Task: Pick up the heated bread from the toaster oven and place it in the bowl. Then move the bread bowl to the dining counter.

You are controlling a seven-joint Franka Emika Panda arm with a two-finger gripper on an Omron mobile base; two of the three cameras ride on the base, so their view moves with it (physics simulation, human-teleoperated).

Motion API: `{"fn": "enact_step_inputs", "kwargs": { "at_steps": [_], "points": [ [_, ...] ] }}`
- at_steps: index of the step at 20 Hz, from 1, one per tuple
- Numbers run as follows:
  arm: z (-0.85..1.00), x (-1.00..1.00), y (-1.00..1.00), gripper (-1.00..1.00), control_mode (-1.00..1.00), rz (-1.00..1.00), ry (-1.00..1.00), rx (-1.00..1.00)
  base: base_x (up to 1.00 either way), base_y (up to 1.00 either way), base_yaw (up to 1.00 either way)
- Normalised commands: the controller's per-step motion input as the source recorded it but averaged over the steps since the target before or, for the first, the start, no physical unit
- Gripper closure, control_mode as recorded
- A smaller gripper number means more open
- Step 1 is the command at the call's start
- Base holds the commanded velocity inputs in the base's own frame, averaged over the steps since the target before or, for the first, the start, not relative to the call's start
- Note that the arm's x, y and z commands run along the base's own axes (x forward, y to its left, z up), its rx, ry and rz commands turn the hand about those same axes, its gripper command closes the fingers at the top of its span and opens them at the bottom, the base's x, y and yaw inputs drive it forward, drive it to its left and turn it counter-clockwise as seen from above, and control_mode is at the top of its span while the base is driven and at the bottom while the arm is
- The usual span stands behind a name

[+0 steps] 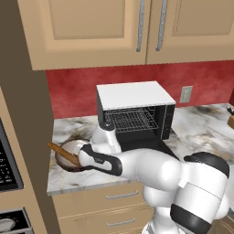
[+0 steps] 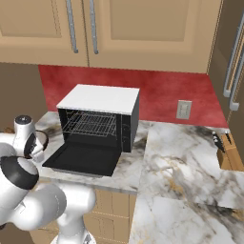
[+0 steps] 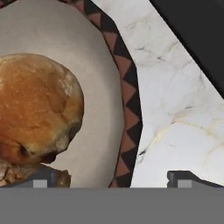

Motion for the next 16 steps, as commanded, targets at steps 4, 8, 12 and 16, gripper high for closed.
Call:
{"fn": "enact_step_inputs", "kwargs": {
  "at_steps": [4, 8, 12, 16],
  "points": [
    [-0.22, 0.09, 0.05, -1.00, -1.00, 0.00, 0.00, 0.00, 0.00, 0.00, 0.00],
    [-0.09, 0.19, 0.11, 1.00, -1.00, 0.00, 0.00, 0.00, 0.00, 0.00, 0.00],
    [0.00, 0.02, 0.03, 1.00, -1.00, 0.00, 0.00, 0.00, 0.00, 0.00, 0.00],
    [0.00, 0.00, 0.00, 1.00, -1.00, 0.00, 0.00, 0.00, 0.00, 0.00, 0.00]
  ]
}}
